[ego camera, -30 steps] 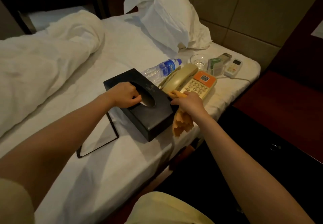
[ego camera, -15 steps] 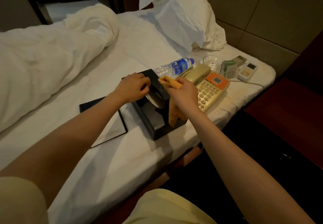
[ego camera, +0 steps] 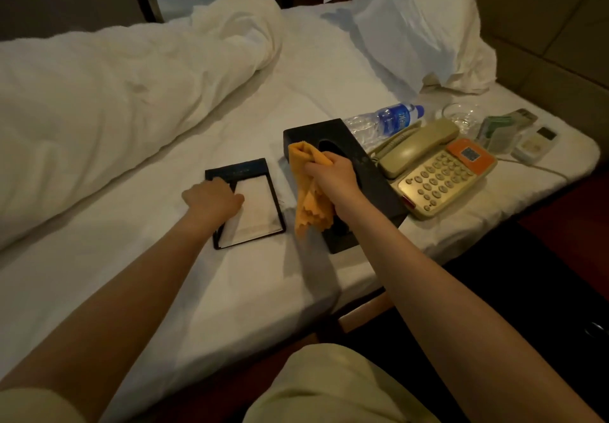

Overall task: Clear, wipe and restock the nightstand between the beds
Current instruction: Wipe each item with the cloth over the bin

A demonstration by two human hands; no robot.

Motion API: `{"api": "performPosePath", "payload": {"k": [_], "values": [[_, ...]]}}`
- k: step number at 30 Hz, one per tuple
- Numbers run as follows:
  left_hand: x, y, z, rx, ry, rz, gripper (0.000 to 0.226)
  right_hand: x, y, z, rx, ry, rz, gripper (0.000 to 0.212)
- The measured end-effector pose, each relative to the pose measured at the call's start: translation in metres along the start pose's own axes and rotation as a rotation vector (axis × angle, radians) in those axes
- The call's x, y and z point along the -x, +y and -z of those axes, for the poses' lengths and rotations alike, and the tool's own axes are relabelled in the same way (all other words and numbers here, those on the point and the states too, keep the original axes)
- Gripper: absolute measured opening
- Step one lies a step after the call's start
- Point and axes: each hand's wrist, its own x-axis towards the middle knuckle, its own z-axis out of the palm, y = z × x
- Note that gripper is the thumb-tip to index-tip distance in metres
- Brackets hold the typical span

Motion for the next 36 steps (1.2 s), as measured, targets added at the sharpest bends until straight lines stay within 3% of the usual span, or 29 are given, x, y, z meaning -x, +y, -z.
{"api": "performPosePath", "payload": {"k": [2, 8, 12, 16, 20, 23, 25, 29, 32, 36], "values": [[0.001, 0.000, -0.006, -0.023, -0.032, -0.002, 0.036, 0.000, 0.003, 0.002, -0.063, 0.002, -0.045, 0.001], [0.002, 0.024, 0.014, 0.104, 0.083, -0.122, 0.030, -0.002, 0.005, 0.034, -0.342, 0.056, -0.197, 0.042], [0.016, 0.065, 0.044, 0.242, 0.121, -0.316, 0.035, -0.004, 0.004, 0.054, -0.474, 0.129, -0.192, 0.041], [0.040, 0.116, 0.064, 0.429, 0.016, -0.524, 0.028, 0.000, 0.004, 0.083, -0.664, 0.184, -0.140, 0.045], [0.072, 0.170, 0.069, 0.604, -0.170, -0.695, 0.025, 0.019, 0.005, 0.126, -0.963, 0.318, -0.014, 0.018], [0.102, 0.212, 0.067, 0.687, -0.284, -0.810, 0.023, 0.032, 0.019, 0.167, -1.113, 0.472, 0.091, 0.041], [0.125, 0.239, 0.066, 0.642, -0.308, -0.909, 0.026, 0.043, 0.030, 0.192, -1.136, 0.561, 0.084, 0.051], [0.168, 0.289, 0.053, 0.607, -0.367, -1.013, 0.037, 0.066, 0.053, 0.233, -1.062, 0.728, 0.097, 0.034], [0.201, 0.317, 0.037, 0.561, -0.446, -1.070, 0.037, 0.078, 0.081, 0.248, -0.889, 0.805, 0.083, 0.018], [0.238, 0.337, 0.001, 0.516, -0.574, -1.234, 0.028, 0.097, 0.113, 0.259, -0.570, 0.961, 0.039, 0.028]]}}
